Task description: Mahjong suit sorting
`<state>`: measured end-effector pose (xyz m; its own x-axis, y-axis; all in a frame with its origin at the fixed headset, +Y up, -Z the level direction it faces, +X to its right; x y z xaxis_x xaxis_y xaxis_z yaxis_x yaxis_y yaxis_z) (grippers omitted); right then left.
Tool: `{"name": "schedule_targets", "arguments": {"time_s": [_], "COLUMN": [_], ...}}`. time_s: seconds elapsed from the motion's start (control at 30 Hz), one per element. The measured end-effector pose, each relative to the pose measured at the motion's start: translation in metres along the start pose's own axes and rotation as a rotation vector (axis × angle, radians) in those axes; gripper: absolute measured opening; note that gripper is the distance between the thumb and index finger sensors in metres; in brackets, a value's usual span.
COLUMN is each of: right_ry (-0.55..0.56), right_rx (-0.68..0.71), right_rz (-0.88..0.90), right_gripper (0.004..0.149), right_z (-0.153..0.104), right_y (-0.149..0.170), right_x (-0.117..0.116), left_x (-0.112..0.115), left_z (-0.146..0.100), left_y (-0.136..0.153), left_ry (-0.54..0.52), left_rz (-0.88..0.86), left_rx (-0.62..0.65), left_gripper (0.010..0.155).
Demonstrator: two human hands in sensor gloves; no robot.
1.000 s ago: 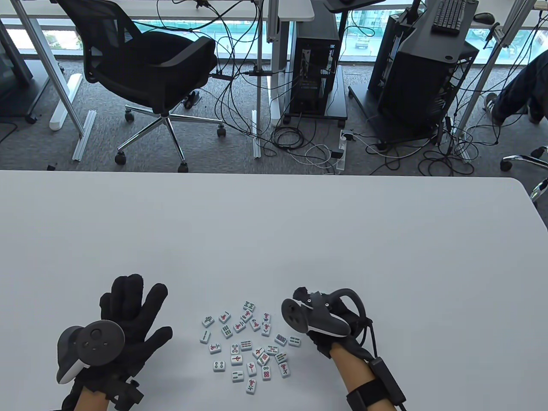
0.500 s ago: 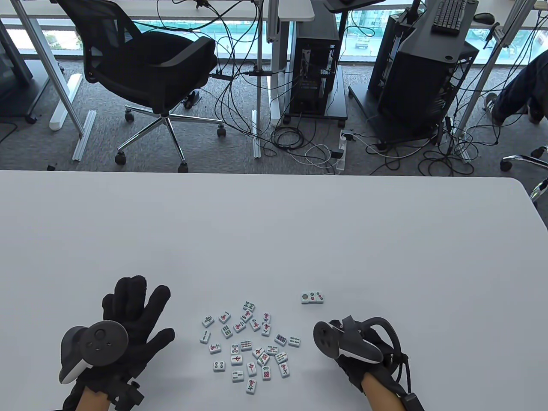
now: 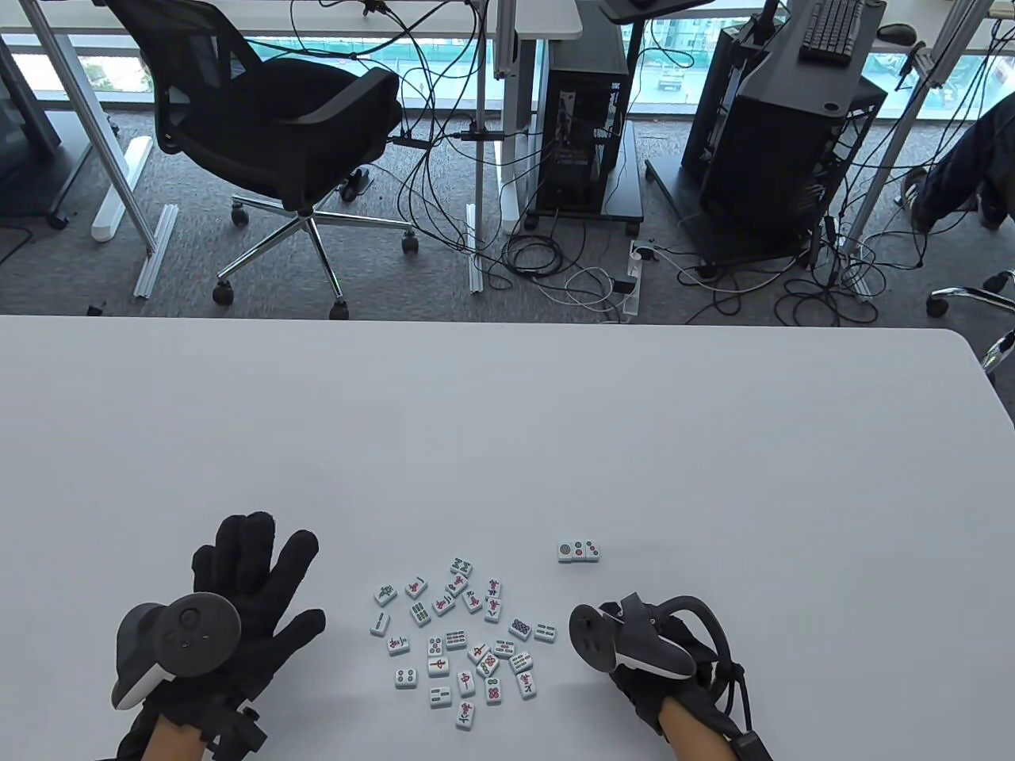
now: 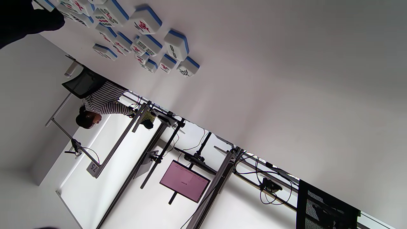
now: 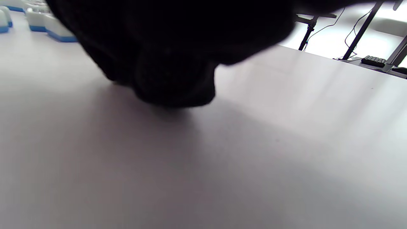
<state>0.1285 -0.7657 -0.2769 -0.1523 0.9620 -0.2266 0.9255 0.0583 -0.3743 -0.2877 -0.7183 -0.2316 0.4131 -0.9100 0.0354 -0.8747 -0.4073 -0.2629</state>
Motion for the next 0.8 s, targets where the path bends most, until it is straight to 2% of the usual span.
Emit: {"name": "schedule_targets", "arguments": {"time_s": [0.07, 0.2, 0.33, 0.47, 0.6, 0.8], "right_ry": [-0.008, 0.064, 0.105, 0.106, 0.134, 0.102], "right_rx": [-0.008, 0.022, 0.099, 0.194, 0.254, 0.248], "right_rz": [0.013, 0.078, 0.103, 0.054, -0.109, -0.170], "right_gripper": [0.062, 0.061, 0.058, 0.054, 0.054, 0.054], "right_z": [0.000, 0.001, 0.012, 0.022, 0.029, 0.036], "right_y": [0.000, -0.011, -0.036, -0.064, -0.088, -0.093], "right_x": [0.007, 0.027, 0.040, 0.037, 0.029, 0.023], "left_x": [0.000, 0.000, 0.000, -0.001, -0.003, -0.003], "left_z": [0.000, 0.000, 0.000, -0.001, -0.001, -0.002], "left_y": [0.000, 0.000, 0.000, 0.000, 0.001, 0.001], "left_ry": [-0.001, -0.002, -0.002, -0.009, -0.022, -0.021], "left_rz": [0.000, -0.002, -0.001, -0.011, -0.018, -0.020], "left_rx": [0.000, -0.001, -0.001, 0.012, 0.012, 0.012], "left_gripper": [0.080, 0.080, 0.080, 0.080, 0.080, 0.080]}}
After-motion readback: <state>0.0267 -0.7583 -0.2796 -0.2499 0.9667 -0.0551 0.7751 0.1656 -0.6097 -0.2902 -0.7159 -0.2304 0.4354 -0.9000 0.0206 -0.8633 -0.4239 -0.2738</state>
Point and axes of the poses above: the tracker on the back of each hand, its own y axis roughly to the little-finger side, its own z axis roughly from the wrist to the fingertips, x = y × z, the point moved 1 cm from there along z, roughly from the wrist to the fingertips, and after that the axes turned 6 degrees about z, right-handed, at the moved point
